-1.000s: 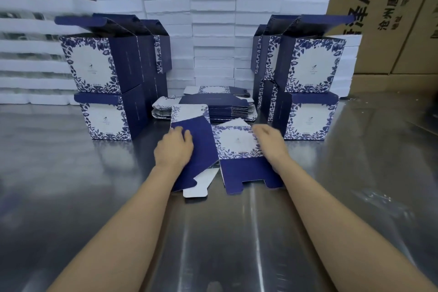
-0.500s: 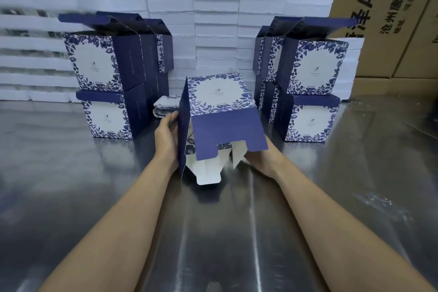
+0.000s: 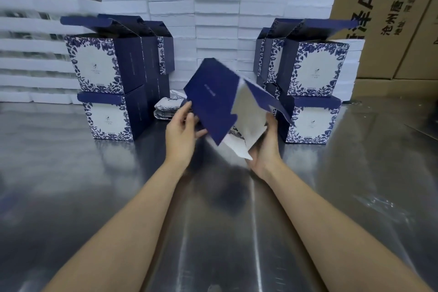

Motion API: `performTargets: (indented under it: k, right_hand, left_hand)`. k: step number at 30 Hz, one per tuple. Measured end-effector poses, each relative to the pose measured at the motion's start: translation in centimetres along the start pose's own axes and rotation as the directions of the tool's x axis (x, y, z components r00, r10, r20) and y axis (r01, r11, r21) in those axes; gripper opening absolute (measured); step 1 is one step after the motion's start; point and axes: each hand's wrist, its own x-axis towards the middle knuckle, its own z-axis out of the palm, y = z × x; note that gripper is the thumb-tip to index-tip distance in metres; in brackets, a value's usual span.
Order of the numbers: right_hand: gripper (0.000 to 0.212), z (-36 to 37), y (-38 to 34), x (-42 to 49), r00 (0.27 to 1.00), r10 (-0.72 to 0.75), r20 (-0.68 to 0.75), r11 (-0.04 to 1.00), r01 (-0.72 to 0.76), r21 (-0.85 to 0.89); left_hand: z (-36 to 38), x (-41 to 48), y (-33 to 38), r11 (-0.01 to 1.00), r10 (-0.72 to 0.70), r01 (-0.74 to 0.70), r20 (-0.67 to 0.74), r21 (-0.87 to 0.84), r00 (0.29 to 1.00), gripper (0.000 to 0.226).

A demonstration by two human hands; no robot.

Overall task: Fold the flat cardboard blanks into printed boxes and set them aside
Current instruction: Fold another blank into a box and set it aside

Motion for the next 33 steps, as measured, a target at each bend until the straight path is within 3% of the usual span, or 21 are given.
performTargets:
  k: [4, 6, 8, 14, 19, 22, 25, 28, 31, 33]
  right_hand:
    - [0.055, 0.3, 0.1, 0.4, 0.999, 0.002, -0.033, 0.99, 0.003, 0.143]
    - [0.053, 0.6, 0.1, 0.4, 0.998, 0.021, -0.054, 0.993, -0.014, 0.115]
    - [0.054, 0.6, 0.4, 0.3, 0.995, 0.078, -0.057, 0.996, -0.075, 0.048]
    - [0.033, 1.8, 0.8, -0.5, 0.984, 0.172, 0.044, 0.979, -0.176, 0.105]
    - [0.031, 2.7, 1.5, -0.9, 0.984, 0.173, 0.029, 0.978, -0.175, 0.116]
    - [0.021, 2.9, 1.7, -1.2, 0.979, 0.196, 0.047, 0.981, -0.196, -0.012]
    - [0.036, 2.6, 1.9, -1.1, 0.983, 0.171, 0.066, 0.96, -0.152, -0.233]
    - [0.028, 2.1, 2.1, -0.9, 0.982, 0.152, 0.111, 0.948, -0.113, -0.296]
    - [0.007, 1.8, 1.4, -1.1, 0.964, 0.1, 0.245, 0.907, 0.012, -0.42]
    - [0.018, 1.4, 1.0, -1.0, 0.981, 0.026, 0.194, 0.831, 0.086, -0.549]
  left_hand:
    - [1.3, -1.6, 0.6, 0.951, 0.198, -0.253, 0.28, 0.177, 0.939, 0.064]
    - [1.7, -2.1, 0.3, 0.873, 0.209, -0.389, 0.495, 0.294, 0.844, 0.077]
    - [1.8, -2.6, 0.0, 0.792, 0.16, -0.463, 0.596, 0.399, 0.787, 0.096]
    - [2.8, -2.6, 1.4, 0.904, 0.165, -0.297, 0.39, 0.308, 0.906, 0.124]
    - [2.0, -2.6, 0.9, 0.963, 0.067, -0.155, 0.359, 0.222, 0.931, 0.145]
    - [2.3, -2.7, 0.7, 0.952, -0.078, -0.007, 0.265, 0.307, 0.961, 0.132]
    - [2.5, -2.6, 0.2, 0.925, -0.125, 0.056, 0.161, 0.376, 0.979, 0.11]
    - [2.7, -2.3, 0.0, 0.954, -0.001, -0.035, 0.119, 0.299, 0.993, 0.076]
    - [2.7, -1.9, 0.6, 0.966, 0.131, -0.123, -0.022, 0.229, 0.991, 0.018]
    - [2.6, -1.9, 1.1, 0.962, 0.165, -0.14, -0.093, 0.234, 0.982, 0.007]
